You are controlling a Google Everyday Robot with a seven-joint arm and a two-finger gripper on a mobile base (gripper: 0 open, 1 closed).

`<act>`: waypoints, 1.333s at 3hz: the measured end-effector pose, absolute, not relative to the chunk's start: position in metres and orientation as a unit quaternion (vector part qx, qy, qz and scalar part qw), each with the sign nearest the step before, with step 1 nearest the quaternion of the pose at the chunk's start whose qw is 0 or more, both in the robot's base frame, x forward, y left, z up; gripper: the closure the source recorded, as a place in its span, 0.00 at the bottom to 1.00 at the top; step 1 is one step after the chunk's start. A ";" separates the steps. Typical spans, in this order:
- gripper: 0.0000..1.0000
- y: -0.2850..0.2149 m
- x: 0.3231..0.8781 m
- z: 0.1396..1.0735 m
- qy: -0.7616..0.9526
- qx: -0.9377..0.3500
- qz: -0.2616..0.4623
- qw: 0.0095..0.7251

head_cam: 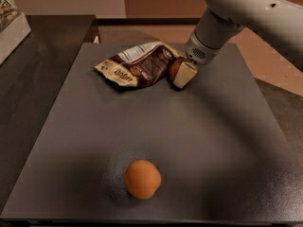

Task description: Move apple near brown chip bag

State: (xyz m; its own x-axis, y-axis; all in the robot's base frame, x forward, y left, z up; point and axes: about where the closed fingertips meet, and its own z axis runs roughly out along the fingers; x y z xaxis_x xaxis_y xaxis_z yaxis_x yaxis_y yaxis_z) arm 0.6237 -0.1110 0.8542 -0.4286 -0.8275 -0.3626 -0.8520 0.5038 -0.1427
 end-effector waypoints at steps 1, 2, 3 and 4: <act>0.36 -0.106 0.623 0.851 0.843 -0.501 0.038 0.193; 0.13 -0.101 0.620 0.847 0.838 -0.508 0.047 0.195; 0.00 -0.100 0.620 0.846 0.838 -0.508 0.047 0.194; 0.00 -0.100 0.620 0.846 0.838 -0.508 0.047 0.194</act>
Offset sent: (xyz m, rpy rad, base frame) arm -0.0072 0.0145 -0.0095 0.0410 0.0108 0.0525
